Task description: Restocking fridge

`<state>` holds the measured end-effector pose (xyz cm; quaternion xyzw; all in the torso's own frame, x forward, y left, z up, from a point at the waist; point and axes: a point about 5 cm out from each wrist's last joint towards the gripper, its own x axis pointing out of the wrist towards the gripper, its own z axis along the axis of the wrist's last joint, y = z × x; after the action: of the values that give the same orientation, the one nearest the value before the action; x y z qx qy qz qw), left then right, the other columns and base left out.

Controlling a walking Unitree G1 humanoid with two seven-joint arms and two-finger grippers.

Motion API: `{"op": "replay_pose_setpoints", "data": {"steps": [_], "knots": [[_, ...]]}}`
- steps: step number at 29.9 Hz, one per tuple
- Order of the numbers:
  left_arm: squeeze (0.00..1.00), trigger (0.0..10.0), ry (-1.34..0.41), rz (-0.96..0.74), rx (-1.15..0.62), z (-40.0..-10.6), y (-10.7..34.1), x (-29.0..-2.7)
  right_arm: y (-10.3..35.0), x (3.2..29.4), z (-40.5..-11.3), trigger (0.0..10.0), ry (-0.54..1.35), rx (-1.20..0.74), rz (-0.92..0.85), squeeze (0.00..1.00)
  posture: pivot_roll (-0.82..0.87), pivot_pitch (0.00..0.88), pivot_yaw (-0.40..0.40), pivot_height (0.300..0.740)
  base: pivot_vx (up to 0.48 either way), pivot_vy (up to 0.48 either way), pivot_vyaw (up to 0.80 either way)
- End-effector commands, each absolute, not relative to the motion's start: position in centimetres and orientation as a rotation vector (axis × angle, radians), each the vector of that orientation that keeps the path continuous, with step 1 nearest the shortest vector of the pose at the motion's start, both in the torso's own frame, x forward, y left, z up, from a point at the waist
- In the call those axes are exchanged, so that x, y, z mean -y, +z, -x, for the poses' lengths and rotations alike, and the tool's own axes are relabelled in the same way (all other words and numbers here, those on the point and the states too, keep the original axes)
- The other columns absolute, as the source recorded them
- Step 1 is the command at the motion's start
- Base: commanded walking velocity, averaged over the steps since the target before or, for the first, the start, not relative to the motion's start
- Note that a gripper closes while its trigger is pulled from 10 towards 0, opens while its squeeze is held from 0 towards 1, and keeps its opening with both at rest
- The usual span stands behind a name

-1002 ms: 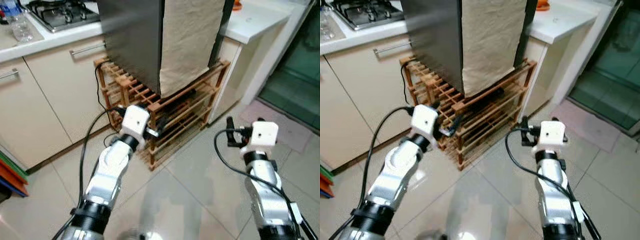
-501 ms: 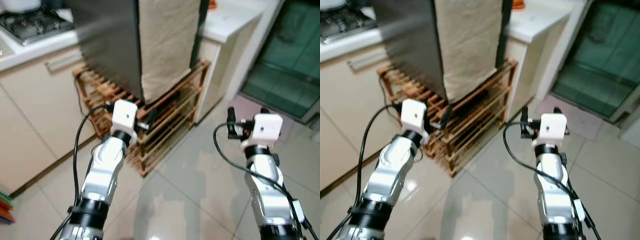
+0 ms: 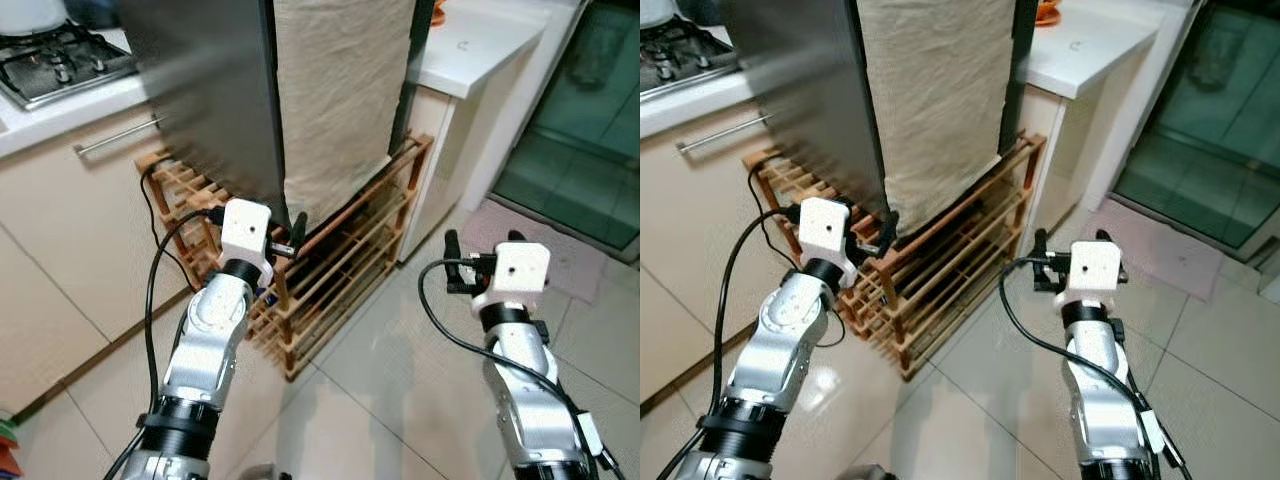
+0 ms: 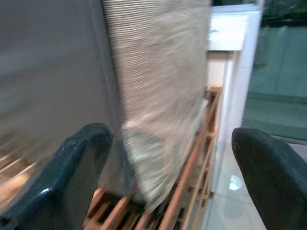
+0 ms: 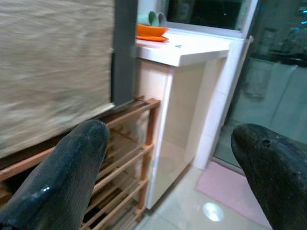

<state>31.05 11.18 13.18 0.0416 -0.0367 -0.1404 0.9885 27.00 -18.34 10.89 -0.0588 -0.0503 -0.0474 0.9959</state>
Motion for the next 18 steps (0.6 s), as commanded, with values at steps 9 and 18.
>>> {"op": "replay_pose_setpoints", "data": {"steps": [9, 18], "knots": [[0.00, 10.0, -0.296, -0.187, 0.094, -32.4, 15.0, -11.5, 10.4, 19.5, -26.7, 10.0, -0.118, 0.067, 0.138, 0.00, 0.03, 0.055, -0.005, 0.728, 0.193, 0.000, 0.00], [0.00, 10.0, -0.374, -0.209, 0.122, -34.9, 19.2, -10.8, 10.6, 20.1, -26.5, 10.0, -0.113, 0.055, 0.140, 0.00, 0.01, 0.097, -0.014, 0.728, 0.000, 0.000, 0.00]]}}
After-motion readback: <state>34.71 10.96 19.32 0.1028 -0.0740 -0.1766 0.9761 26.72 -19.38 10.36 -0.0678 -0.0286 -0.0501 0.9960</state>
